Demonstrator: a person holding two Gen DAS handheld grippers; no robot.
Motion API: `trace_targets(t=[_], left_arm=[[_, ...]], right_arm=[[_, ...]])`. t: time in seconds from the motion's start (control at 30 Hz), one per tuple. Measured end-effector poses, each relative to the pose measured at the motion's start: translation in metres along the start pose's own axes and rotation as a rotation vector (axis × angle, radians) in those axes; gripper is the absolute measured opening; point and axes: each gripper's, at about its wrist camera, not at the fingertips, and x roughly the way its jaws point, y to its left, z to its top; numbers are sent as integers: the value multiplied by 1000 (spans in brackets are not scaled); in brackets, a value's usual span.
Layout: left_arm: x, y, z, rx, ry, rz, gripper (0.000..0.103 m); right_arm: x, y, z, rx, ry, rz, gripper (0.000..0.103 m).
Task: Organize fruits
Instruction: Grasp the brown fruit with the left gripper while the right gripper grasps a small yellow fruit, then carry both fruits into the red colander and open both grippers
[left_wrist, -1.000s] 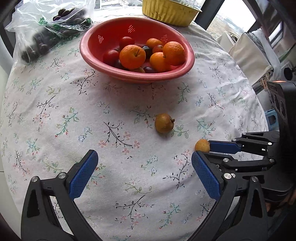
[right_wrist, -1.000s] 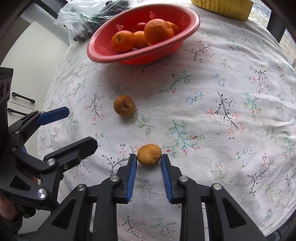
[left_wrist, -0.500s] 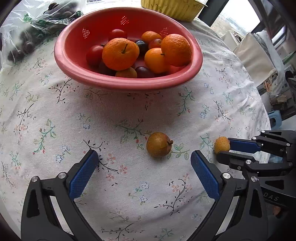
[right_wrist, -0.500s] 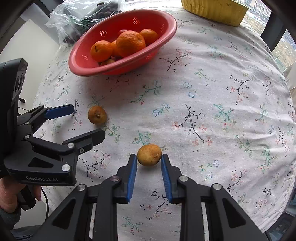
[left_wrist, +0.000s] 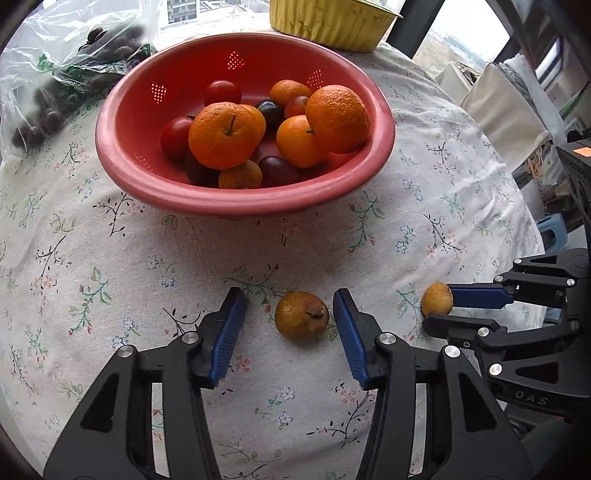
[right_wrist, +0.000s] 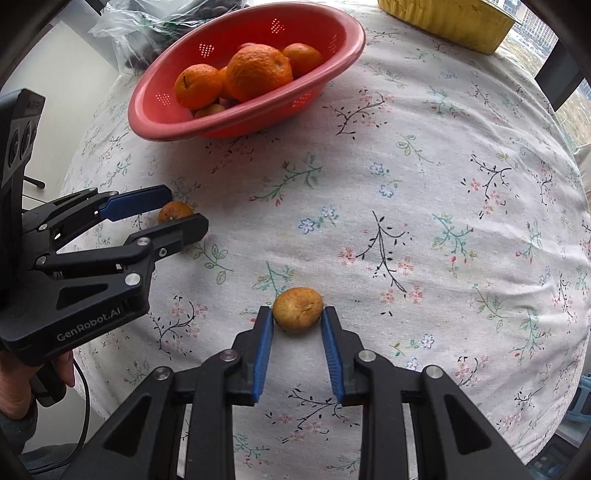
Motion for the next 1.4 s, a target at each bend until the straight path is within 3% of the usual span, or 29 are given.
trace_targets(t=[0.27,0.33,0.37,0.83,1.4], left_arm=[[-2,-1,-8,25,-3,4,46],[-2,-2,-9,37,-1,7,30],[-3,-2,-9,42,1,10,27],[-14,9,-11,17,-19,-46,26],[-86,33,-6,-59,-131,-95,26]], right_arm=[[3,-2,4,15,1,22,29],[3,-4,5,21,1,26,29],[3,-6,5,25,0,29,29],[-7,-27,0,58,-24,48,29],[-37,-60,15,160,-106,38,29]])
